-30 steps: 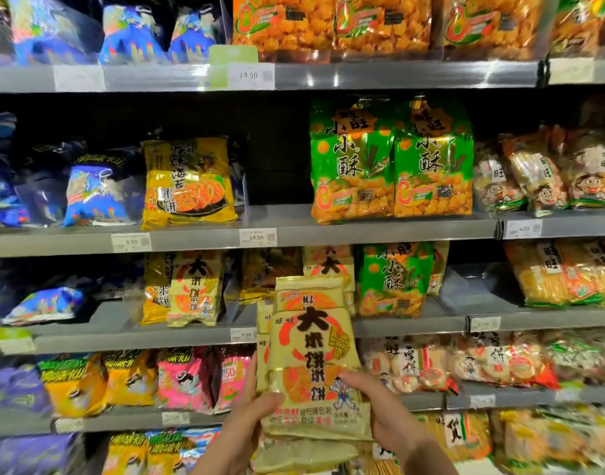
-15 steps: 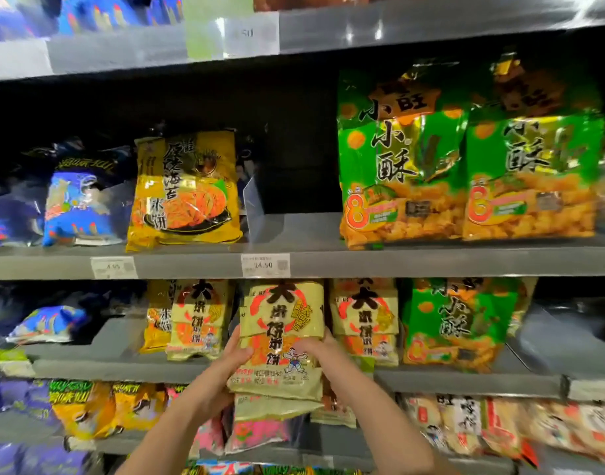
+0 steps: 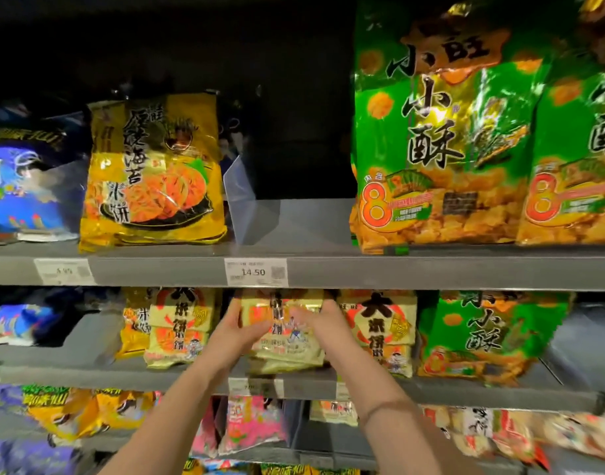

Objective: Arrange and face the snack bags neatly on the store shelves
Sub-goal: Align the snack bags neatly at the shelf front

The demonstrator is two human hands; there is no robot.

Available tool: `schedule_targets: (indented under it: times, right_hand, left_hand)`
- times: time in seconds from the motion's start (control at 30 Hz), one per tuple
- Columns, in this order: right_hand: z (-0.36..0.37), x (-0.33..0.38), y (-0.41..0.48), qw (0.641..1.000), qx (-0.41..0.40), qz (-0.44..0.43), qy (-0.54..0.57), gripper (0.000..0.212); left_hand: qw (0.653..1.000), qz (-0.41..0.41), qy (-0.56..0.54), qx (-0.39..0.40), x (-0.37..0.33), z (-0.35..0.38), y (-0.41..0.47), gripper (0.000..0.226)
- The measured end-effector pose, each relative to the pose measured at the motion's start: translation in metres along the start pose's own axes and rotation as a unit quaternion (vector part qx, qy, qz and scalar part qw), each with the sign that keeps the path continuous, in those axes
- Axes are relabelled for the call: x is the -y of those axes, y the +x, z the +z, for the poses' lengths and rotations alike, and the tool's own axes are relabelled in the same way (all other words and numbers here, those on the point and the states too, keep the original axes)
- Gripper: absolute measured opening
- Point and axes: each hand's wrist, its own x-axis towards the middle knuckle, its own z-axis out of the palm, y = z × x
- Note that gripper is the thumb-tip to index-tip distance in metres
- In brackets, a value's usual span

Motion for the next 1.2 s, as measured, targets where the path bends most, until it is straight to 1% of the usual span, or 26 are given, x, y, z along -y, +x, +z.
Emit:
schedule_targets:
  times: [0.03,0.07,0.1,0.13,0.17,0.2,0.23,0.27,0.3,0.33,0.43,0.53,0.67,0.8,0.87,1.0,1.1,1.2]
  right_hand:
    - [0.001,0.004,0.002,0.999,-0.022,0.0,-0.024,0.075]
    - [0.003,0.005,0.004,0.997,-0.04,0.002,-0.061,0.069]
    - [0.006,0.005,0.003,0.993,-0.055,0.004,-0.102,0.064]
    - [0.01,-0.001,0.002,0.988,-0.069,0.004,-0.136,0.063]
    - [0.015,-0.011,0.0,0.985,-0.082,0.003,-0.154,0.067]
    - [0.02,-0.022,-0.002,0.983,-0.093,-0.003,-0.158,0.076]
    - [0.024,-0.031,-0.005,0.981,-0.106,-0.013,-0.162,0.087]
    - [0.028,-0.038,-0.007,0.979,-0.12,-0.024,-0.166,0.095]
    - [0.031,-0.044,-0.009,0.976,-0.132,-0.03,-0.168,0.098]
    - [0.033,-0.049,-0.01,0.975,-0.142,-0.037,-0.167,0.099]
    - [0.041,-0.057,-0.016,0.966,-0.168,-0.079,-0.18,0.096]
    - [0.047,-0.067,-0.026,0.949,-0.195,-0.122,-0.218,0.09]
    - [0.05,-0.078,-0.038,0.948,-0.204,-0.129,-0.208,0.075]
    - [0.04,-0.084,-0.052,0.951,-0.225,-0.126,-0.171,0.054]
    - [0.027,-0.086,-0.059,0.948,-0.248,-0.125,-0.156,0.046]
    - [-0.016,-0.09,-0.075,0.935,-0.3,-0.123,-0.145,0.032]
    - [-0.058,-0.091,-0.082,0.922,-0.334,-0.139,-0.139,0.019]
    - [-0.105,-0.089,-0.083,0.914,-0.355,-0.15,-0.126,0.008]
  left_hand:
    - [1.0,-0.002,-0.004,-0.005,-0.003,0.0,0.009,0.074]
    - [1.0,0.001,0.003,-0.008,-0.005,0.002,0.015,0.054]
    - [1.0,0.004,0.025,-0.001,-0.003,0.005,0.02,0.04]
    - [0.997,0.015,0.076,0.005,0.001,0.008,0.021,0.035]
    - [0.988,0.04,0.146,0.01,0.009,0.01,0.022,0.038]
    - [0.973,0.069,0.219,0.002,0.021,0.01,0.021,0.052]
    - [0.957,0.092,0.274,-0.014,0.033,0.01,0.019,0.075]
    - [0.95,0.109,0.291,-0.03,0.043,0.01,0.017,0.092]
    - [0.947,0.123,0.294,-0.043,0.05,0.009,0.013,0.101]
    - [0.944,0.129,0.299,-0.055,0.056,0.009,0.012,0.104]
    - [0.935,0.116,0.322,-0.095,0.06,0.013,0.005,0.102]
    - [0.934,0.118,0.314,-0.124,0.059,0.016,-0.005,0.099]
    - [0.929,0.136,0.308,-0.153,0.065,0.017,-0.024,0.091]
    - [0.924,0.164,0.304,-0.167,0.068,0.031,-0.044,0.072]
    - [0.922,0.181,0.307,-0.153,0.062,0.048,-0.05,0.06]
    - [0.923,0.221,0.303,-0.084,0.045,0.097,-0.063,0.04]
    - [0.936,0.222,0.271,-0.046,0.028,0.137,-0.072,0.036]
    - [0.94,0.22,0.259,-0.034,0.016,0.181,-0.073,0.036]
